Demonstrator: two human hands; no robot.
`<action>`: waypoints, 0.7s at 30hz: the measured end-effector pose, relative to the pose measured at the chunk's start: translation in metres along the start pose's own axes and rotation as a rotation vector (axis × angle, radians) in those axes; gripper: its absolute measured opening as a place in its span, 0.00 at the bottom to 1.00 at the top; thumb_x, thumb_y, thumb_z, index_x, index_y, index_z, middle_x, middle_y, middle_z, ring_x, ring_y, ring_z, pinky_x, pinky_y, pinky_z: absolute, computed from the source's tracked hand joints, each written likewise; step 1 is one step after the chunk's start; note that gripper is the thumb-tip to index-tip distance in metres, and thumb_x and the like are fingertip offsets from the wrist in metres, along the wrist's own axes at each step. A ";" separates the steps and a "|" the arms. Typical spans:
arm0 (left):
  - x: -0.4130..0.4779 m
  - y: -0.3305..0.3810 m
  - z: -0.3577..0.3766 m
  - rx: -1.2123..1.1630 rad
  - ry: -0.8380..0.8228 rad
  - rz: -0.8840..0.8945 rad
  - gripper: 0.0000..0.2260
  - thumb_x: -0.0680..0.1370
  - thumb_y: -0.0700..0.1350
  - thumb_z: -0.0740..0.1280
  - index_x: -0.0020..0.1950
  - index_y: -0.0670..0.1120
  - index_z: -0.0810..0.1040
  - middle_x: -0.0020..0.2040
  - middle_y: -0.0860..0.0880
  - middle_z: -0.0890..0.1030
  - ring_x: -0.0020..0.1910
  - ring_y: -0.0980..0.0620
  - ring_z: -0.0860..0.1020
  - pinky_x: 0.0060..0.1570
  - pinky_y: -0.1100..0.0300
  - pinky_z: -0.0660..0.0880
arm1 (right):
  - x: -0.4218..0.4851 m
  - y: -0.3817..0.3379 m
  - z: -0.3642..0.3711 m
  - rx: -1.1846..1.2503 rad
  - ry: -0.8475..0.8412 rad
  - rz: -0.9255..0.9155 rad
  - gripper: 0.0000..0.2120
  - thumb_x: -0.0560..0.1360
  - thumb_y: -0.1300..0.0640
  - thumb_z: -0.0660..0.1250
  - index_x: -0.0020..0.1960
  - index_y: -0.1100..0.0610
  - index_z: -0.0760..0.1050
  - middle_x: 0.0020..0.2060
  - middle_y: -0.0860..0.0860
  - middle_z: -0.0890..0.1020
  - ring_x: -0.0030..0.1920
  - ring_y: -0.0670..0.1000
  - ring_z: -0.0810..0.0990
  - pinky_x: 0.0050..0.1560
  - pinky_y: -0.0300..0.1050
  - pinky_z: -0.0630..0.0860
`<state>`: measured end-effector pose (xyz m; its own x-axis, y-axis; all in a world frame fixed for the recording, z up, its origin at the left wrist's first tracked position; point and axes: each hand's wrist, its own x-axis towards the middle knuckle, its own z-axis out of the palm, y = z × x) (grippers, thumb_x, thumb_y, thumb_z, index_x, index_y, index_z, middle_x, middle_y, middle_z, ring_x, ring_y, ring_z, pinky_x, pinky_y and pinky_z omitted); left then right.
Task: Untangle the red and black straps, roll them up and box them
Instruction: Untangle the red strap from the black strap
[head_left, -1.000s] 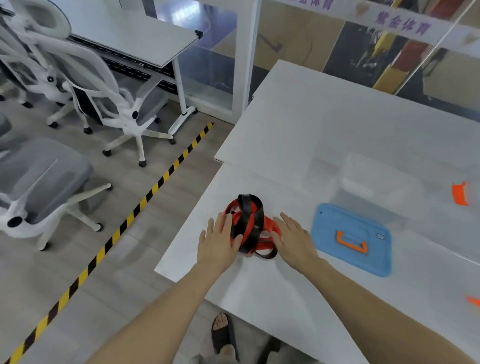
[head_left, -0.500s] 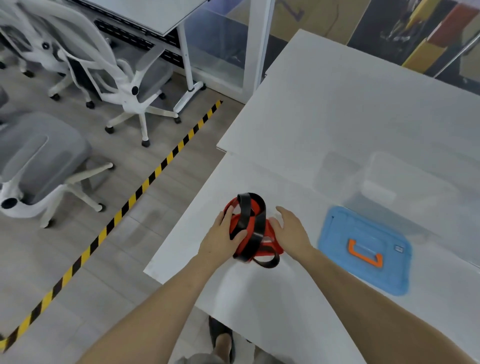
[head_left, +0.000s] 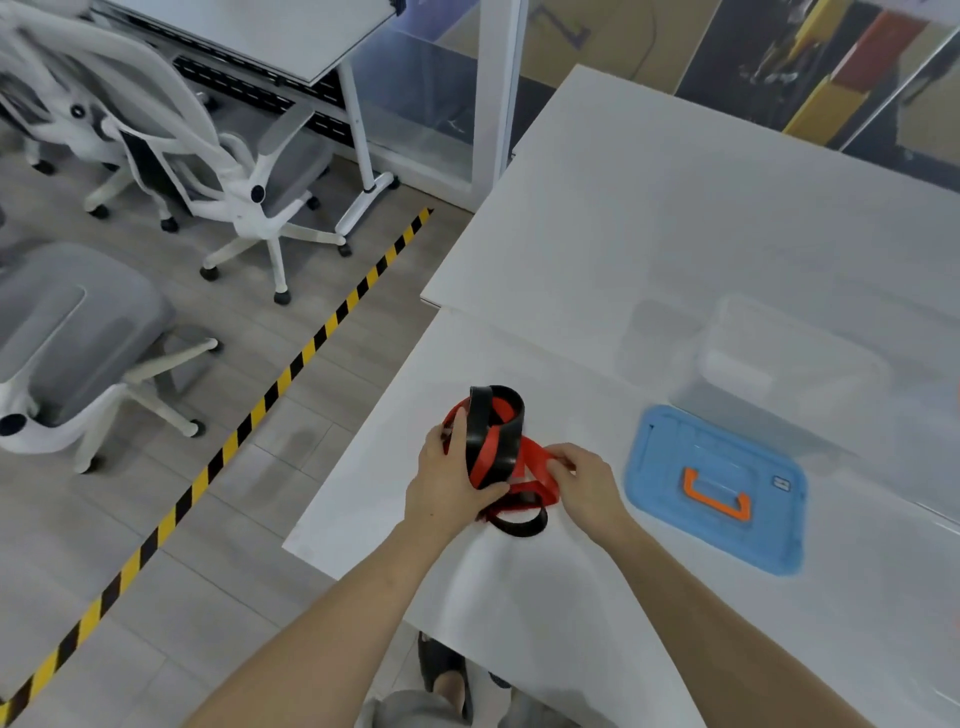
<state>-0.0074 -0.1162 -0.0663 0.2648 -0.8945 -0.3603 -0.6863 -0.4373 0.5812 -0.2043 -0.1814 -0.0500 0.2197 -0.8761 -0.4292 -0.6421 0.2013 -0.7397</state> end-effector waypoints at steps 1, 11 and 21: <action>-0.002 -0.001 -0.001 -0.029 0.009 0.010 0.53 0.67 0.63 0.76 0.82 0.63 0.44 0.76 0.48 0.64 0.71 0.43 0.71 0.54 0.43 0.82 | -0.005 -0.002 -0.001 0.030 0.015 -0.011 0.13 0.83 0.62 0.61 0.56 0.51 0.83 0.50 0.47 0.86 0.51 0.44 0.83 0.48 0.32 0.74; -0.032 -0.005 -0.040 -0.326 -0.025 0.220 0.37 0.78 0.45 0.70 0.76 0.71 0.54 0.56 0.67 0.80 0.53 0.60 0.82 0.51 0.58 0.83 | -0.042 -0.034 -0.008 0.191 0.136 -0.180 0.13 0.84 0.63 0.60 0.57 0.51 0.81 0.53 0.42 0.84 0.55 0.38 0.80 0.52 0.27 0.74; -0.032 -0.030 -0.025 -0.306 -0.004 0.072 0.17 0.81 0.41 0.64 0.68 0.53 0.75 0.53 0.52 0.83 0.50 0.50 0.82 0.46 0.64 0.76 | -0.060 -0.004 0.007 0.095 0.057 -0.025 0.10 0.83 0.60 0.61 0.53 0.49 0.79 0.49 0.46 0.84 0.51 0.49 0.81 0.50 0.41 0.76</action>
<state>0.0217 -0.0769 -0.0537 0.2198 -0.9241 -0.3126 -0.4677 -0.3810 0.7975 -0.2095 -0.1261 -0.0248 0.1910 -0.9041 -0.3823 -0.5639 0.2177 -0.7966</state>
